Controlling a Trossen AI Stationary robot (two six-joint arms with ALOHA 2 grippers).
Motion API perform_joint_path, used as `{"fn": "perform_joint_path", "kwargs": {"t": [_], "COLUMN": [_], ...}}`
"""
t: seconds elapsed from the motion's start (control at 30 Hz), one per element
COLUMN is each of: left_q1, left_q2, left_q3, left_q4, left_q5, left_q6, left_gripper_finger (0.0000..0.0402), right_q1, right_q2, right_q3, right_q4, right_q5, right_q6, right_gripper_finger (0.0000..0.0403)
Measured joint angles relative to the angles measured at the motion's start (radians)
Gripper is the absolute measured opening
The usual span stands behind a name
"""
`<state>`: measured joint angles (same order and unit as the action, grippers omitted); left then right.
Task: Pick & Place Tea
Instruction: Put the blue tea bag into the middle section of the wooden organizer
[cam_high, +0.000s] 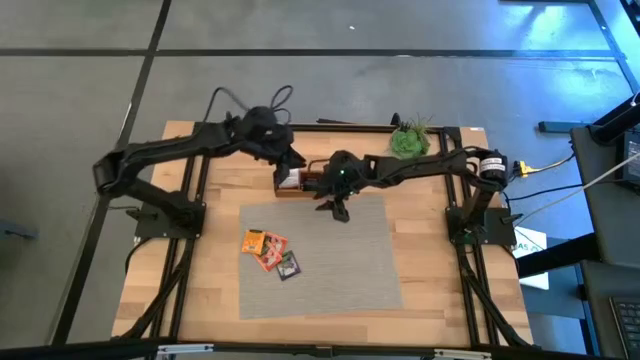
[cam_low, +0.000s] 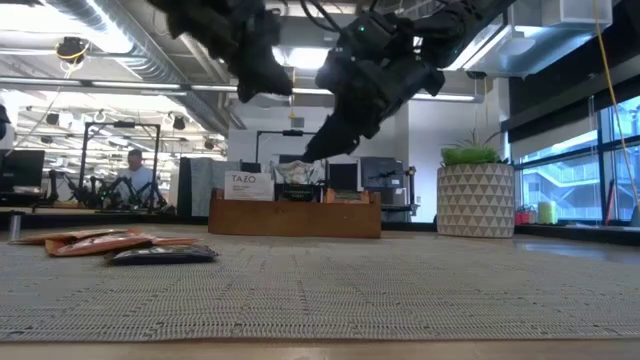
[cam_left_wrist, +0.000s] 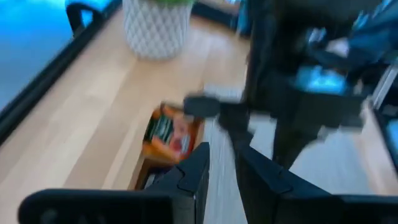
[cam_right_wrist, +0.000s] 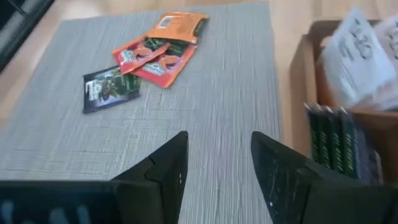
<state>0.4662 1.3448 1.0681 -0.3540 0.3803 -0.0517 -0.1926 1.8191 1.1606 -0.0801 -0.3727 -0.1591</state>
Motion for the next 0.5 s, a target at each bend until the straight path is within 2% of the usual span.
{"fn": "perform_joint_path", "kwargs": {"t": [0.17,0.37,0.43,0.5], "left_q1": [-0.044,-0.086,-0.097,-0.103], "left_q2": [-0.095,-0.125,-0.125,-0.125], "left_q3": [-0.176,-0.236,-0.238,-0.238], "left_q4": [0.271,0.329,0.328,0.329], "left_q5": [0.000,-0.004,-0.004,-0.005], "left_q6": [-0.131,-0.176,-0.179,-0.181], "left_gripper_finger": [0.0075,0.0072,0.0074,0.0075], "right_q1": [0.003,0.002,0.010,0.016], "right_q2": [0.028,0.067,0.067,0.067], "right_q3": [0.000,-0.001,-0.001,0.000], "right_q4": [0.050,0.046,0.049,0.050], "right_q5": [0.036,0.087,0.150,0.255], "right_q6": [0.003,-0.008,-0.015,-0.047], "right_gripper_finger": [0.0177,0.0177,0.0177,0.0177]}}
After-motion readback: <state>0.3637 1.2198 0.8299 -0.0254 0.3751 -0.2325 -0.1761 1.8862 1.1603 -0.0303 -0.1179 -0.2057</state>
